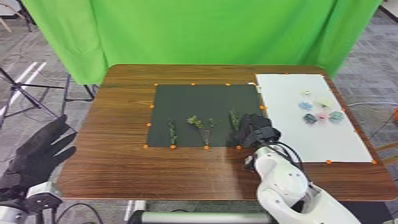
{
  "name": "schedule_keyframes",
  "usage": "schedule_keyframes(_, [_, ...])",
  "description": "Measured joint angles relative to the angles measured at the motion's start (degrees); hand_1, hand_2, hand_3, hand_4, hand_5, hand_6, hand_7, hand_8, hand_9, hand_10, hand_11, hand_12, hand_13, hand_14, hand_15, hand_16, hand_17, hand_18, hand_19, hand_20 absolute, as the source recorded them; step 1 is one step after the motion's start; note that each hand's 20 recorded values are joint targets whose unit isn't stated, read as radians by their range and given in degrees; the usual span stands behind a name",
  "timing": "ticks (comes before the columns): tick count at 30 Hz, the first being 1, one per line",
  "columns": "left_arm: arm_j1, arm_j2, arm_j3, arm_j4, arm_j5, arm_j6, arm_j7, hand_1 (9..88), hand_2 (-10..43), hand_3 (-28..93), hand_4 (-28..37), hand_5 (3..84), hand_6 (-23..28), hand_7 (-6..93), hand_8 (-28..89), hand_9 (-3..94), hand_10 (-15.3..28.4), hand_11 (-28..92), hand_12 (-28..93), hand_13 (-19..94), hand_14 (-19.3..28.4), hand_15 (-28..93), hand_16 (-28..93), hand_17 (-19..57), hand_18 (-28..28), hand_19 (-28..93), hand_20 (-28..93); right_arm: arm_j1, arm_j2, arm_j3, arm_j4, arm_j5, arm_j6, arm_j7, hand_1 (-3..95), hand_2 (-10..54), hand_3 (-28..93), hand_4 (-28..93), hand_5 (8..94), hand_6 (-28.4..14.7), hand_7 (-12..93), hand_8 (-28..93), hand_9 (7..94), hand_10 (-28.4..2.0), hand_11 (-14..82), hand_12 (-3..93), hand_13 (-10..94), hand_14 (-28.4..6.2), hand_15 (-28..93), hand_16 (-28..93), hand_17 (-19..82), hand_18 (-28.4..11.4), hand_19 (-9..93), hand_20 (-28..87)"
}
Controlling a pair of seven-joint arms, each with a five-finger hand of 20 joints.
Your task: Arrange flowers
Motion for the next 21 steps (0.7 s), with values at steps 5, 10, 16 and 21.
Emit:
schedule_keyframes(5, [0.01, -0.04, -0.01, 0.0, 0.0, 0.0, -0.11, 23.3, -3.5, 70, -26.6, 21.1, 0.1, 18.1, -10, 16.8, 8.4, 9, 20, 13, 11.4, 16, 8, -12.7, 18.1, 34, 10, -0.72, -0.01, 0.09, -1.32, -0.22, -0.6, 0.6, 26.3, -9.5, 80, -25, 74.3, 0.6, 42, -14, 79.9, -10.4, 53.2, 40.5, 75, -6.9, 76, 37, 32, -23.2, 89, 53])
schedule_keyframes(10, [0.02, -0.1, -0.03, -0.01, 0.0, 0.0, -0.14, 23.3, -3.4, 70, -26.6, 21.1, 0.2, 18.0, -10, 16.8, 8.4, 9, 20, 13, 11.5, 16, 8, -12.7, 18.1, 34, 10, -1.13, 0.02, 0.09, -1.93, -0.61, -0.67, 1.21, 26.0, -9.5, 80, -25, 74.1, 0.7, 42, -14, 79.7, -10.4, 53.3, 40.3, 75, -6.9, 76, 37, 32, -23.2, 89, 54])
schedule_keyframes(16, [0.0, -0.16, -0.05, -0.01, 0.0, -0.01, -0.24, 23.3, -3.4, 70, -26.6, 21.1, 0.1, 18.1, -10, 16.8, 8.4, 9, 20, 13, 11.4, 16, 8, -12.8, 18.1, 34, 10, -1.5, 0.32, 0.63, -2.83, -0.92, -0.82, 1.88, 25.7, -9.5, 80, -25, 73.7, 0.5, 42, -14, 79.6, -10.6, 53.2, 40.3, 75, -7.1, 76, 37, 32, -23.3, 89, 54])
schedule_keyframes(21, [0.03, -0.2, -0.09, -0.01, 0.0, -0.01, -0.24, 23.3, -3.4, 70, -26.5, 21.1, 0.1, 18.0, -10, 16.9, 8.4, 9, 20, 13, 11.5, 16, 8, -12.8, 18.1, 34, 10, -2.27, 0.76, 2.5, -3.78, -0.64, -0.66, 2.75, 25.0, -9.1, 80, -25, 67.8, -0.5, 42, -13, 72.2, -11.1, 54.4, 41.3, 70, -8.6, 77, 37, 29, -23.4, 88, 54])
